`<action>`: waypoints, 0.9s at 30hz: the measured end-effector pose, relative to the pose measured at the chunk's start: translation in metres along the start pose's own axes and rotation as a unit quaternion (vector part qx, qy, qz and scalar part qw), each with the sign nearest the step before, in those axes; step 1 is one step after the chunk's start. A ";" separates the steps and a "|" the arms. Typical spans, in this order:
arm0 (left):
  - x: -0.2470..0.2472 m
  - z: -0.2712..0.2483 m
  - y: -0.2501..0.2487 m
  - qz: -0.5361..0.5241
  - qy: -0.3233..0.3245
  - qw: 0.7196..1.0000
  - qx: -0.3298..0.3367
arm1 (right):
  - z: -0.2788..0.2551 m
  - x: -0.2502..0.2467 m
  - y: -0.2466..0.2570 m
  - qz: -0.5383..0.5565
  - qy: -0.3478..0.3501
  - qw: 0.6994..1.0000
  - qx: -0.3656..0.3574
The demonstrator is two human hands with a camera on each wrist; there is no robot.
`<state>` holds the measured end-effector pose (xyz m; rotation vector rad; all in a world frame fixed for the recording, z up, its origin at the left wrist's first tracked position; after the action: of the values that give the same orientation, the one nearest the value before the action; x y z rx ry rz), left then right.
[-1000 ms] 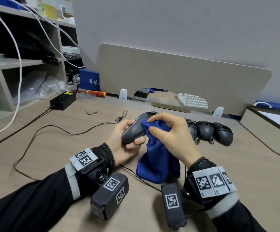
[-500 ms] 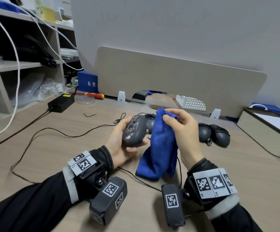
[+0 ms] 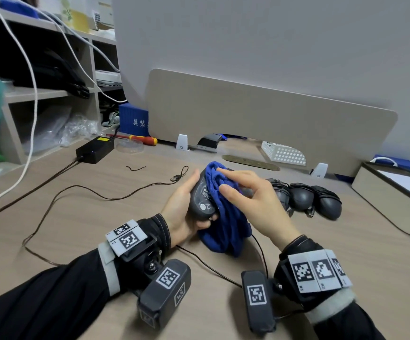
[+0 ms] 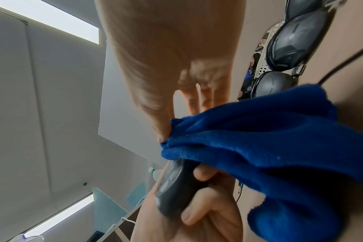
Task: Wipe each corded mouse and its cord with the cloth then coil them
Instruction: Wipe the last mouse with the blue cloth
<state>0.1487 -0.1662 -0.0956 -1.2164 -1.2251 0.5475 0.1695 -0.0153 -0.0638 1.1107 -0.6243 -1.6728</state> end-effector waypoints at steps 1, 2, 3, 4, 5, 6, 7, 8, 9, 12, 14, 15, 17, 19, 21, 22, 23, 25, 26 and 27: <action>0.000 0.000 0.000 0.004 0.001 1.000 -0.001 | 0.000 0.000 -0.001 -0.017 0.013 1.000 0.001; 0.000 0.000 0.000 0.010 0.002 1.000 -0.002 | 0.000 -0.001 -0.001 -0.038 0.024 0.999 0.002; -0.001 0.001 0.001 0.019 0.001 1.000 -0.001 | 0.000 -0.001 -0.002 -0.064 0.031 0.998 0.000; -0.001 0.001 0.002 0.029 -0.001 1.000 0.003 | 0.000 -0.001 -0.001 -0.086 0.037 0.996 -0.006; -0.001 0.002 0.003 0.038 -0.005 0.999 0.008 | 0.000 -0.001 0.000 -0.097 0.043 0.994 -0.016; -0.002 0.003 0.003 0.045 -0.011 0.999 0.014 | -0.001 0.001 0.001 -0.095 0.044 0.994 -0.026; -0.003 0.005 0.004 0.044 -0.016 0.999 0.018 | -0.001 0.002 0.001 -0.084 0.041 0.995 -0.031; -0.004 0.006 0.005 0.035 -0.020 0.999 0.018 | 0.000 0.004 0.001 -0.071 0.034 0.996 -0.028; -0.004 0.007 0.005 0.023 -0.021 0.999 0.015 | 0.001 0.003 0.000 -0.063 0.026 0.997 -0.022; -0.002 0.005 0.004 -0.003 -0.024 1.000 0.016 | 0.004 0.004 0.005 -0.045 0.021 0.999 -0.005; 0.000 0.003 0.002 -0.013 -0.014 1.000 0.018 | 0.005 0.007 0.013 -0.054 0.055 0.997 0.004; -0.002 0.003 0.001 -0.016 -0.013 1.000 0.022 | 0.007 0.009 0.016 -0.087 0.077 0.993 0.007; -0.004 0.001 -0.002 -0.019 -0.016 0.999 0.026 | 0.012 0.014 0.021 -0.161 0.091 0.983 -0.015; -0.006 0.001 -0.005 -0.019 -0.020 0.999 0.027 | 0.019 0.013 0.025 -0.165 0.048 0.983 -0.069; -0.007 -0.002 -0.010 -0.014 -0.008 0.999 0.042 | 0.022 0.008 0.025 -0.136 0.003 0.986 -0.095; -0.009 0.001 -0.014 -0.019 0.005 0.998 0.058 | 0.027 0.006 0.025 -0.132 -0.006 0.987 -0.097; -0.010 0.002 -0.016 -0.024 0.012 0.998 0.064 | 0.027 0.004 0.024 -0.118 -0.006 0.989 -0.087; -0.012 0.004 -0.018 -0.041 0.014 0.997 0.067 | 0.027 0.004 0.023 -0.089 0.009 0.993 -0.075; -0.014 0.006 -0.019 -0.043 0.011 0.997 0.069 | 0.027 0.005 0.024 -0.085 0.014 0.992 -0.090; -0.014 0.006 -0.019 -0.043 0.008 0.997 0.070 | 0.026 0.007 0.025 -0.085 0.021 0.990 -0.106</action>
<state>0.1334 -0.1814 -0.0849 -1.0440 -1.2002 0.5483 0.1571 -0.0334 -0.0341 1.0654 -0.3224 -1.8095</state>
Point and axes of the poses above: each hand's wrist, its own z-axis towards the middle knuckle, its own x-axis out of the palm, y = z × x, the point moved 2 cm from there along z, towards the middle knuckle, and after that the axes turned 6 degrees about z, right-handed, at the moved point
